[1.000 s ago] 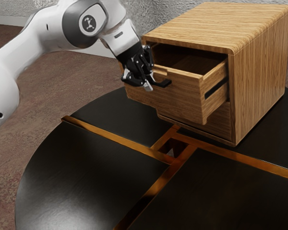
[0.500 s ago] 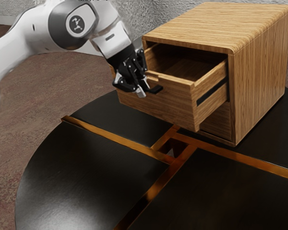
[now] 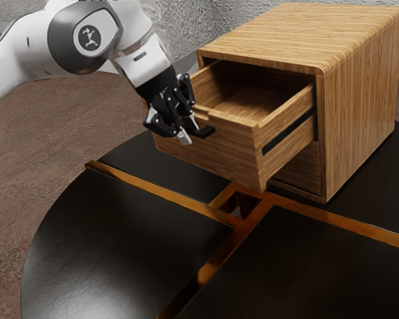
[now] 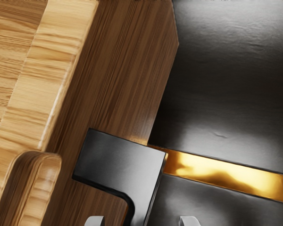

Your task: Pull the drawer handle with one arm to open the drawer

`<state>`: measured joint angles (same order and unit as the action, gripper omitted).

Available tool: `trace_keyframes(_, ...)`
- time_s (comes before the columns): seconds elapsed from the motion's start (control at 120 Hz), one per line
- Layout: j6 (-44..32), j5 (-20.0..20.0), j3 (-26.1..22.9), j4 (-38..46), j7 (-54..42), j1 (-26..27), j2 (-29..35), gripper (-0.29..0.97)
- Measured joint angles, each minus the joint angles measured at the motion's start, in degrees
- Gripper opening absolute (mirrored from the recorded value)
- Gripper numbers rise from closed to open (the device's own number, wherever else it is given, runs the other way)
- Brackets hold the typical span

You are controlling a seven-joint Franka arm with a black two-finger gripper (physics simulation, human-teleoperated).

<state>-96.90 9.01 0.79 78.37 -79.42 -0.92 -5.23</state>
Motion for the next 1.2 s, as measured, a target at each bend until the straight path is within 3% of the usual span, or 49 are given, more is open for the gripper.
trace_keyframes(0.35,-0.66,-0.04,-0.27,6.22,0.94,-0.10,5.45,0.12)
trace_keyframes(0.475,-0.72,-0.32,-0.42,7.79,1.23,0.23,9.92,0.25)
trace_keyframes(0.617,0.46,-0.79,-2.16,12.21,1.75,3.09,19.70,0.46)
trace_keyframes(0.717,3.09,-2.61,-1.50,9.73,4.30,2.62,24.47,0.55)
trace_keyframes(0.867,10.14,-6.20,6.79,-1.82,14.99,1.90,17.13,0.62)
trace_keyframes(1.075,18.36,-10.94,7.45,-4.54,29.63,0.12,14.79,0.66)
trace_keyframes(1.2,18.91,-10.37,7.94,-5.28,36.46,-0.10,7.26,0.67)
